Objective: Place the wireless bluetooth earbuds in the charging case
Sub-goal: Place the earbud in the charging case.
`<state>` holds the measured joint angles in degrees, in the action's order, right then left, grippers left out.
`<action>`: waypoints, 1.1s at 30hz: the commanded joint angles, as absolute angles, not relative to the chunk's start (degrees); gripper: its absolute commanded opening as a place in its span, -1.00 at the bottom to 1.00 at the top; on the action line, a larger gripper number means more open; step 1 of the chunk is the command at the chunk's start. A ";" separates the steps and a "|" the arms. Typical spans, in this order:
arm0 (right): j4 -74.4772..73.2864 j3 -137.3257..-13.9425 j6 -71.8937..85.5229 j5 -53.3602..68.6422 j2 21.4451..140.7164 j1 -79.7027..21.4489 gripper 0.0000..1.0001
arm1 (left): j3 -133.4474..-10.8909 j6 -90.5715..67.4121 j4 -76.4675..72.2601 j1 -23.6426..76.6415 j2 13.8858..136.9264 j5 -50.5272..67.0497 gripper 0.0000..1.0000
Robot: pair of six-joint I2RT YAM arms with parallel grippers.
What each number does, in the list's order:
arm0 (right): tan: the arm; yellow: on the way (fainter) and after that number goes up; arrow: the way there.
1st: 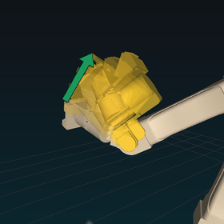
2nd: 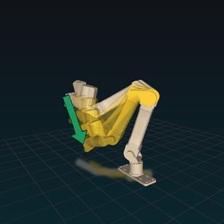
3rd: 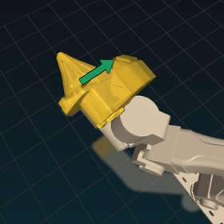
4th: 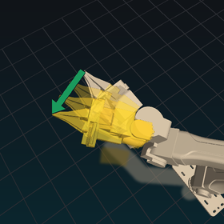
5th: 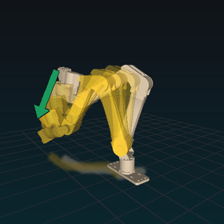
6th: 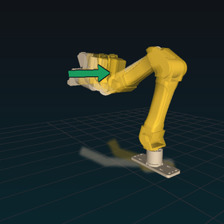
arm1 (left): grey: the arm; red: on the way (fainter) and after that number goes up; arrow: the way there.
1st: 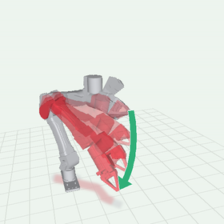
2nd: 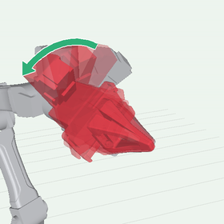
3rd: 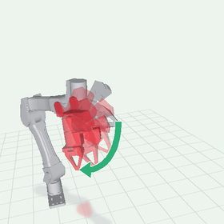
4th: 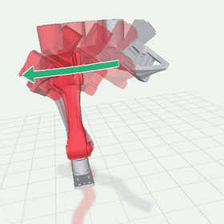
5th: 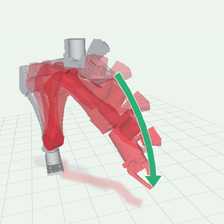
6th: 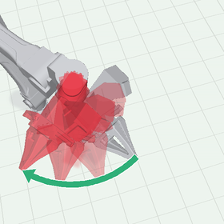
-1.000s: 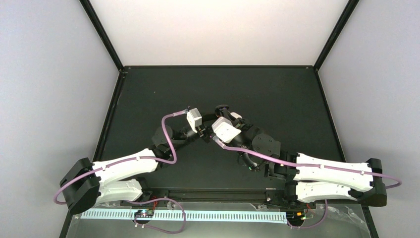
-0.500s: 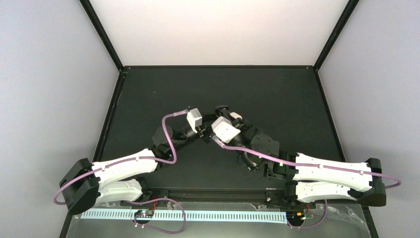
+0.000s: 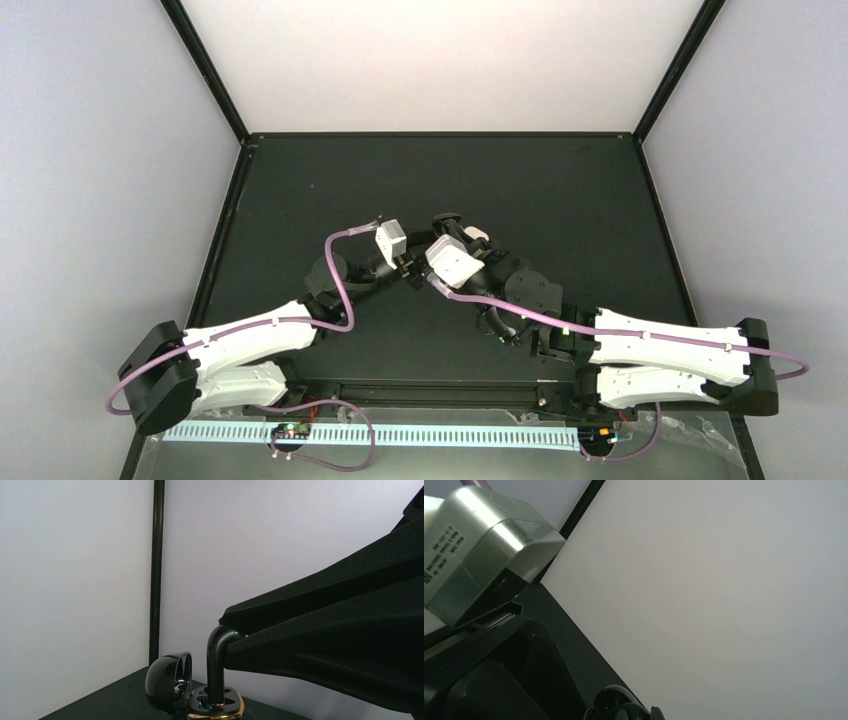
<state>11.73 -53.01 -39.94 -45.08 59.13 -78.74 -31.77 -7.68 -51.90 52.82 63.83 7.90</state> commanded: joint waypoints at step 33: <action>3.41 -56.59 -31.32 -40.91 58.92 -79.19 -0.78 | -32.70 -6.67 -57.21 52.47 61.91 7.80 -0.97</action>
<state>6.55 -55.20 -33.95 -43.35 59.46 -78.72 -31.24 -7.46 -53.25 52.82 62.59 7.94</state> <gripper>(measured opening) 0.065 0.214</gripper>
